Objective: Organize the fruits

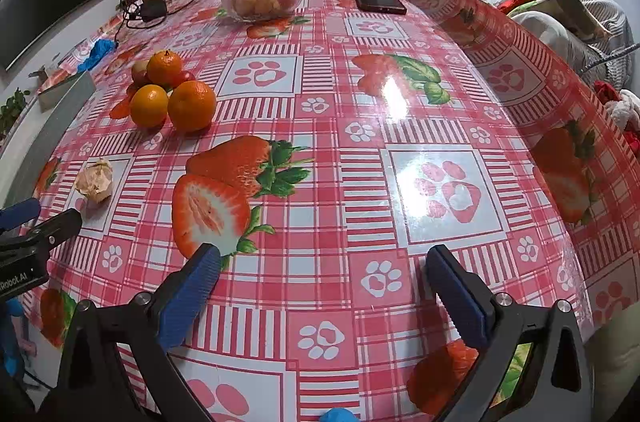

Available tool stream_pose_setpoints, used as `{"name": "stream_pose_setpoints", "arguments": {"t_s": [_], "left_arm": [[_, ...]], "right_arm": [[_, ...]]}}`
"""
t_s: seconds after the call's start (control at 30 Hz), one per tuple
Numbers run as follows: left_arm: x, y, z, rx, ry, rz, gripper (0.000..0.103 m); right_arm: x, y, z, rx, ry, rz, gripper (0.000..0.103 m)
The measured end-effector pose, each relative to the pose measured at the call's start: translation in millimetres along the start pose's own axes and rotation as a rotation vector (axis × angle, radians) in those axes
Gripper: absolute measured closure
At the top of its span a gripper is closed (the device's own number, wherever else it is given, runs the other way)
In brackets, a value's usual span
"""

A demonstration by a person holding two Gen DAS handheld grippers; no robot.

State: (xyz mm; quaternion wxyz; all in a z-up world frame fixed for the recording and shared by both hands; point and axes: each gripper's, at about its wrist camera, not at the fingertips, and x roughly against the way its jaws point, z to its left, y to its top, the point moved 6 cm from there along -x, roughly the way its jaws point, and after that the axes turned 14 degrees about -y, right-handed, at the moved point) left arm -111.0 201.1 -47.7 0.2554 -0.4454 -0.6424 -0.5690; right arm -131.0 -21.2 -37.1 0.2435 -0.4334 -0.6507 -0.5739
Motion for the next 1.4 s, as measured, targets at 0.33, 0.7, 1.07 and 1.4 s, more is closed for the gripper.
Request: {"name": "stream_pose_setpoints", "arguments": {"t_s": [0.33, 0.7, 1.07, 1.4], "left_arm": [[4.8, -7.7, 5.1, 0.01, 0.042, -0.064, 0.0], [5.7, -9.9, 4.6, 0.042, 0.062, -0.088, 0.0], [5.0, -10.3, 4.5, 0.053, 0.058, -0.091, 0.0], [5.7, -10.9, 4.6, 0.053, 0.058, -0.091, 0.0]], "right_arm": [[1.8, -3.7, 0.7, -0.031, -0.008, -0.063, 0.0], [4.3, -6.6, 0.9, -0.043, -0.013, -0.087, 0.0], [4.3, -6.2, 1.1, -0.044, -0.013, -0.089, 0.0], [4.5, -6.3, 1.2, -0.043, -0.013, -0.09, 0.0]]}}
